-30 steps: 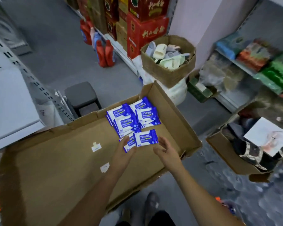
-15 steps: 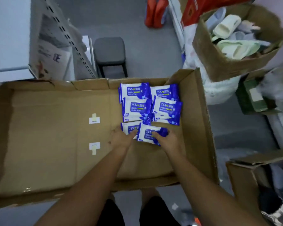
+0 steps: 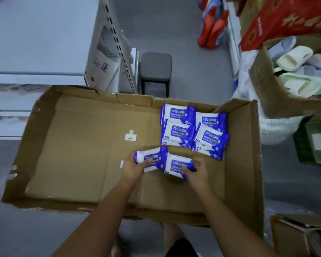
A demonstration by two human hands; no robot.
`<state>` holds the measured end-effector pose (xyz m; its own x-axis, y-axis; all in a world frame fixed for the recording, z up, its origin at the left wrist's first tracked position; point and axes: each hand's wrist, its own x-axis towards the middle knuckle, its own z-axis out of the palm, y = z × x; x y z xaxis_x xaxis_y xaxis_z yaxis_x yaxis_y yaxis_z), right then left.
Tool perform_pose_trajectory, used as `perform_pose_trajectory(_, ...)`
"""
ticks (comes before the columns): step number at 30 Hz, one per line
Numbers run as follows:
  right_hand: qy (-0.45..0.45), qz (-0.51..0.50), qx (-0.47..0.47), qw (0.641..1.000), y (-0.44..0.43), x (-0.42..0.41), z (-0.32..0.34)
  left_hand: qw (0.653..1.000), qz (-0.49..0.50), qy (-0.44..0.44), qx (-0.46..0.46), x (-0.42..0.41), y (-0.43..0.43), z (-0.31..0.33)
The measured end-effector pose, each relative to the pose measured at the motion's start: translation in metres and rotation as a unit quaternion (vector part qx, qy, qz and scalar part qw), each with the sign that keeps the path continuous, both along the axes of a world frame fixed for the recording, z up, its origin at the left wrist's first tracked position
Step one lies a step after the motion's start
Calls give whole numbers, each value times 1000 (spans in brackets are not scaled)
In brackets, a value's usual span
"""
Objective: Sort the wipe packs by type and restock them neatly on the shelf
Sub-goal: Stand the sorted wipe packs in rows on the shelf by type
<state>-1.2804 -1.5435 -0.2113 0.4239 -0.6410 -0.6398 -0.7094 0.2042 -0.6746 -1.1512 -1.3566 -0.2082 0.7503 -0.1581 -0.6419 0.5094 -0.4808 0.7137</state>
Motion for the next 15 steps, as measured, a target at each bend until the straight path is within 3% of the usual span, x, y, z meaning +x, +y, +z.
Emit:
perform_pose_trajectory(7,-101,-2,119,988,66,14,60,993,92,-57,-39,6,127,52)
perform_pose_trajectory(15,-172,64,131,974,198,57,138,980,130,-67,-136,12,281,127)
